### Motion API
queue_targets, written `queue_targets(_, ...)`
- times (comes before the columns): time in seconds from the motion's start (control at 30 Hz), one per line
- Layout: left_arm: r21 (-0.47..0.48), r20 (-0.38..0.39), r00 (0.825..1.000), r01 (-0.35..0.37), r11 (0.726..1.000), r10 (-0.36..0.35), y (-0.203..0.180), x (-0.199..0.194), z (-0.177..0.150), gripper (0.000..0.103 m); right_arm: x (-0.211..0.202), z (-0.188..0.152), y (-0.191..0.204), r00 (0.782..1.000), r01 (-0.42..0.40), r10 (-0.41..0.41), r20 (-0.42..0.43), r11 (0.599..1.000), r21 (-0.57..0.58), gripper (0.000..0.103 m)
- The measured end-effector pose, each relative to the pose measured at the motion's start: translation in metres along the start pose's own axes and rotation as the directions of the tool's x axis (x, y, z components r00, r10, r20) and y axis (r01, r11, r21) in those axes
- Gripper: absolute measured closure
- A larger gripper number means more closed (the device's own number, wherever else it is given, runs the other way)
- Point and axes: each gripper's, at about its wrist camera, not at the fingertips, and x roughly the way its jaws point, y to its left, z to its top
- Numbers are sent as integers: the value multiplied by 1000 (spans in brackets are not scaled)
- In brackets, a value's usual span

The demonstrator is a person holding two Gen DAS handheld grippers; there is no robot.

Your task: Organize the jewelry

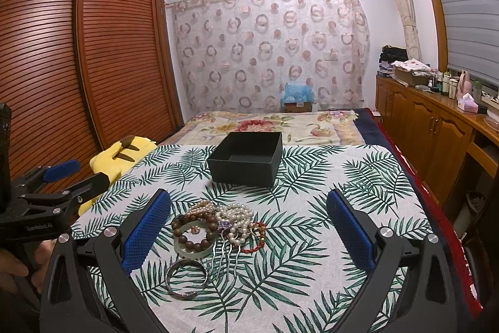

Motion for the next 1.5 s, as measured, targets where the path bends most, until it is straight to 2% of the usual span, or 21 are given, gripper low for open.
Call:
queue_targets(0.47,0,-8,1000,4,1000,-4,-4,5,-8,6,1,0,8,1000,-17,17,-8,1000,-11,2)
queue_targets(0.73,0,-69,998,7,1000,-7,3,26,-17,6,10,-12,5,999,-28,27,-31,999,-29,3)
queue_targets(0.93,-7,-133,991,17,1000,-18,11,43,-27,6,19,-22,-1,996,-55,52,-77,998,-33,15)
queue_targets(1.17,-22,-204,978,40,999,-44,18,65,-40,6,34,-38,-3,988,-77,71,-134,996,-39,27)
queue_targets(1.37,-32,-266,960,82,996,-88,17,87,-52,6,48,-51,-5,982,-72,64,-177,997,-40,28)
queue_targets(1.43,-43,-283,953,104,994,-112,17,94,-55,10,51,-55,-6,980,-73,64,-190,997,-40,28)
queue_targets(1.5,-67,-311,939,130,989,-145,17,102,-59,20,53,-57,-7,978,-74,64,-199,996,-41,28)
